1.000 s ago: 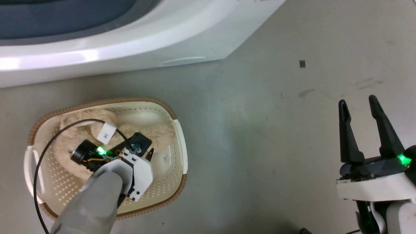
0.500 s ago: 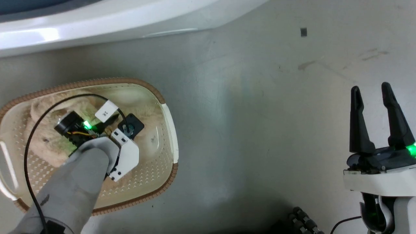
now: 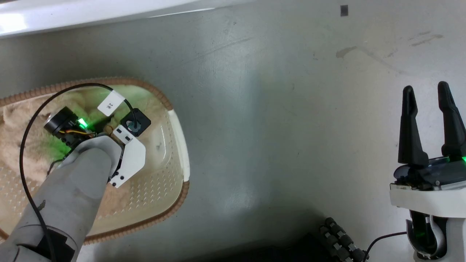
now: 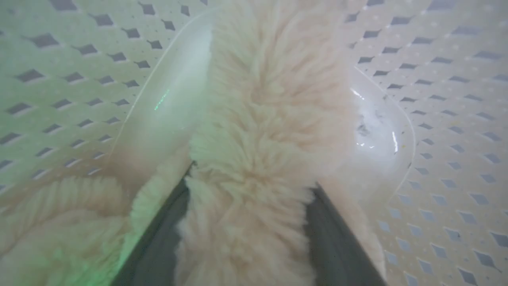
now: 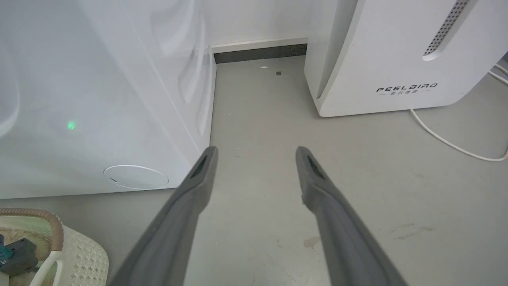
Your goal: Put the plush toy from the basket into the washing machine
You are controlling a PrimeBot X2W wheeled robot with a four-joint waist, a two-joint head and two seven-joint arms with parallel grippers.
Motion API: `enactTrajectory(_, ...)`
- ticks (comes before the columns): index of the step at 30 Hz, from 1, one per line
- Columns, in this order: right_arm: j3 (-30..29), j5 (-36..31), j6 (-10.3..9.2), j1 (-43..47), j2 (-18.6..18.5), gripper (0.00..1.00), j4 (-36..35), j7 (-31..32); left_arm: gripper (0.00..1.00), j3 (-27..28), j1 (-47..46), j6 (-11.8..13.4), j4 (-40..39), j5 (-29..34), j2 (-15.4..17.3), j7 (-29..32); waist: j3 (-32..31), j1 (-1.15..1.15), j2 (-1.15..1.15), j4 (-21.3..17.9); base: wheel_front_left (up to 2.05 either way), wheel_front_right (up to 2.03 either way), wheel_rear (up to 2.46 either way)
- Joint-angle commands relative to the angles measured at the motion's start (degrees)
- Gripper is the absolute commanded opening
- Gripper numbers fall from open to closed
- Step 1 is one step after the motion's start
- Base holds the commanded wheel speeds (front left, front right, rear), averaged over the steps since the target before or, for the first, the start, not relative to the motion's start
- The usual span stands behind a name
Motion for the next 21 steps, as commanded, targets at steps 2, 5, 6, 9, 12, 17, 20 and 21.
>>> enactTrajectory(2,-0.1,-0.2,-0.05,-1.1,0.0,1.00,0.0,-0.3,0.00,0.1,1.0,-0.5,0.8,-0.9,0.3,1.2,-0.4,0.00,0.00,0.1,0.00,0.00,0.00)
enactTrajectory(5,-0.1,0.0,-0.05,-1.3,0.0,1.00,0.4,-0.3,0.00,0.0,1.7,-0.7,0.8,-1.6,0.2,0.2,-1.6,0.00,0.00,0.0,0.00,0.00,0.00)
enactTrajectory(6,-0.1,0.0,-0.05,-1.3,0.0,1.00,0.6,-0.3,0.00,0.0,1.9,-0.7,0.8,-1.7,0.0,-0.1,-2.0,0.00,0.00,0.0,0.00,0.00,0.00)
enactTrajectory(9,-0.4,0.0,-0.05,-1.3,0.0,1.00,1.1,-0.3,0.00,0.2,2.9,-0.5,0.8,-2.6,-0.6,-1.1,-3.8,0.00,0.00,0.3,0.00,0.00,0.00)
enactTrajectory(12,-0.4,-0.1,-0.05,-1.4,0.0,1.00,1.7,-0.3,0.00,0.9,4.0,0.1,0.9,-3.7,-1.2,-2.7,-6.3,0.00,0.00,0.5,0.00,0.00,0.00)
enactTrajectory(17,-0.4,-0.7,-0.05,-0.9,0.0,1.00,2.8,-0.3,0.00,2.1,6.8,0.8,0.9,-6.0,-2.5,-6.0,-11.6,0.00,0.00,1.3,0.00,0.00,0.00)
enactTrajectory(20,-0.5,-1.3,-0.05,-0.2,0.0,1.00,3.6,-0.3,0.00,2.9,8.8,1.1,0.9,-7.4,-3.5,-8.1,-15.5,0.00,0.00,2.1,0.00,0.00,0.00)
enactTrajectory(21,-0.4,-1.6,-0.05,0.1,0.0,1.00,3.9,-0.3,0.00,3.2,9.5,1.2,0.8,-7.9,-3.8,-8.7,-16.6,0.00,0.00,2.3,0.00,0.00,0.00)
